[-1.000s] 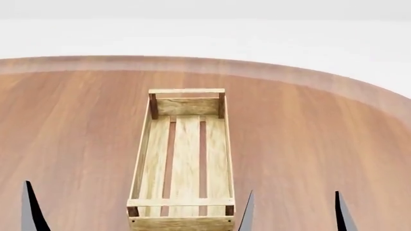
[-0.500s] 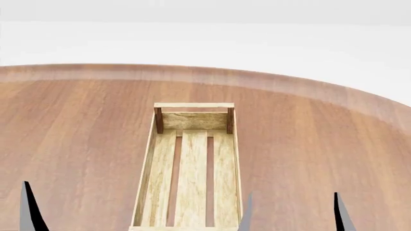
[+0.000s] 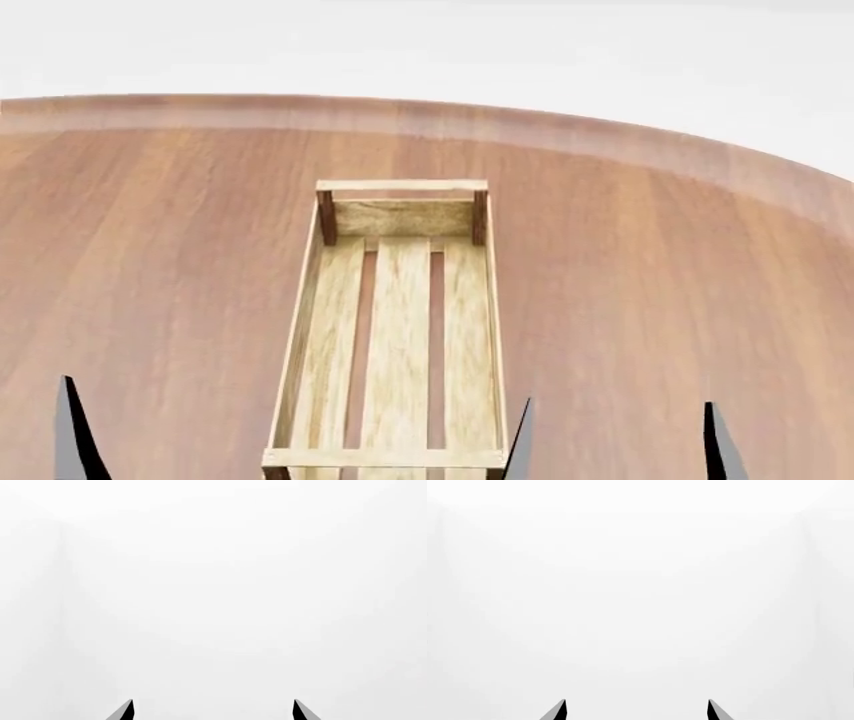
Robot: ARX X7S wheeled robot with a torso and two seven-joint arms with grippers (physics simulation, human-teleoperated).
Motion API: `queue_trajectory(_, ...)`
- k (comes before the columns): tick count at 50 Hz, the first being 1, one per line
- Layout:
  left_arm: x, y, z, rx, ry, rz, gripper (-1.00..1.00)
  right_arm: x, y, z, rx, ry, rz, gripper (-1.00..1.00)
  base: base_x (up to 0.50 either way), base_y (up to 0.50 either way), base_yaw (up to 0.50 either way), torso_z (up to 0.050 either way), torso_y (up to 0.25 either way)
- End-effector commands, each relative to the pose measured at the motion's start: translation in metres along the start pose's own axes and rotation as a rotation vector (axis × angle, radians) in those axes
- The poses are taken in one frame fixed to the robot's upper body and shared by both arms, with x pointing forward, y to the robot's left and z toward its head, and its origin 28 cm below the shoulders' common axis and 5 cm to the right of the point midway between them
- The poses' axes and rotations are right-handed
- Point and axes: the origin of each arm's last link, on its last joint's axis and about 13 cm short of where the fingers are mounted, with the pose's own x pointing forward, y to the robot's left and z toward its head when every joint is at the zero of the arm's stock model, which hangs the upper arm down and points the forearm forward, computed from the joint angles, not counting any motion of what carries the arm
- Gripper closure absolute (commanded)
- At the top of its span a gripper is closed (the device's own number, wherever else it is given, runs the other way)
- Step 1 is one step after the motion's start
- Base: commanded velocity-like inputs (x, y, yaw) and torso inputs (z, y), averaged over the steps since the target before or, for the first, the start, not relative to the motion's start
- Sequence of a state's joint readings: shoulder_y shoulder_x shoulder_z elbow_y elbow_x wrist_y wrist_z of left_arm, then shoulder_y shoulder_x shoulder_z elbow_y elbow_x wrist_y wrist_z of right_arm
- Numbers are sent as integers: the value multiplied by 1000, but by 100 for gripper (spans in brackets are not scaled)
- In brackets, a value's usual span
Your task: Stack the right bowl on the left bowl and place them in the tray.
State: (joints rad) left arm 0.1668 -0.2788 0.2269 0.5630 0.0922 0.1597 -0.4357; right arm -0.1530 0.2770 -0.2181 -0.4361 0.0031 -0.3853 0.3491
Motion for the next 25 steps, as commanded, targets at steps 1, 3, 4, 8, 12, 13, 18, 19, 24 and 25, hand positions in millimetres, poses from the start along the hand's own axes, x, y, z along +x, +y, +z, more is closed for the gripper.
queue_trajectory(1, 0, 2, 1, 23, 2, 3, -100, 1, -1, 1, -18, -13, 1, -100, 0, 0, 0, 4, -250)
queue_trajectory(3, 0, 1, 1, 22, 2, 3, -100, 1, -1, 1, -18, -13, 1, -100, 0, 0, 0, 4, -250)
queue_trajectory(4, 0, 1, 1, 22, 2, 3, -100, 1, -1, 1, -18, -13, 1, -100, 0, 0, 0, 4, -250)
queue_trajectory(8, 0, 2, 2, 23, -1, 7, -100, 1, 0, 1, -18, -12, 3, -100, 0, 0, 0, 4, -250)
queue_trajectory(12, 0, 2, 2, 23, -2, 8, -100, 1, 0, 1, -18, -12, 3, -100, 0, 0, 0, 4, -250)
queue_trajectory(13, 0, 2, 2, 22, -2, 8, -100, 1, 0, 1, -18, -13, 3, -100, 0, 0, 0, 4, -250)
queue_trajectory(18, 0, 2, 2, 22, -3, 9, -100, 0, 0, 1, -18, -12, 4, -100, 0, 0, 0, 4, -250)
queue_trajectory(19, 0, 2, 2, 22, -3, 9, -100, 0, 0, 1, -19, -12, 4, -100, 0, 0, 0, 4, -250)
queue_trajectory(24, 0, 2, 1, 22, -4, 10, -100, 0, 0, 0, -19, -11, 4, -100, 0, 0, 0, 4, -250)
queue_trajectory(25, 0, 2, 1, 22, -4, 10, -100, 0, 0, 0, -19, -12, 4, -100, 0, 0, 0, 4, -250)
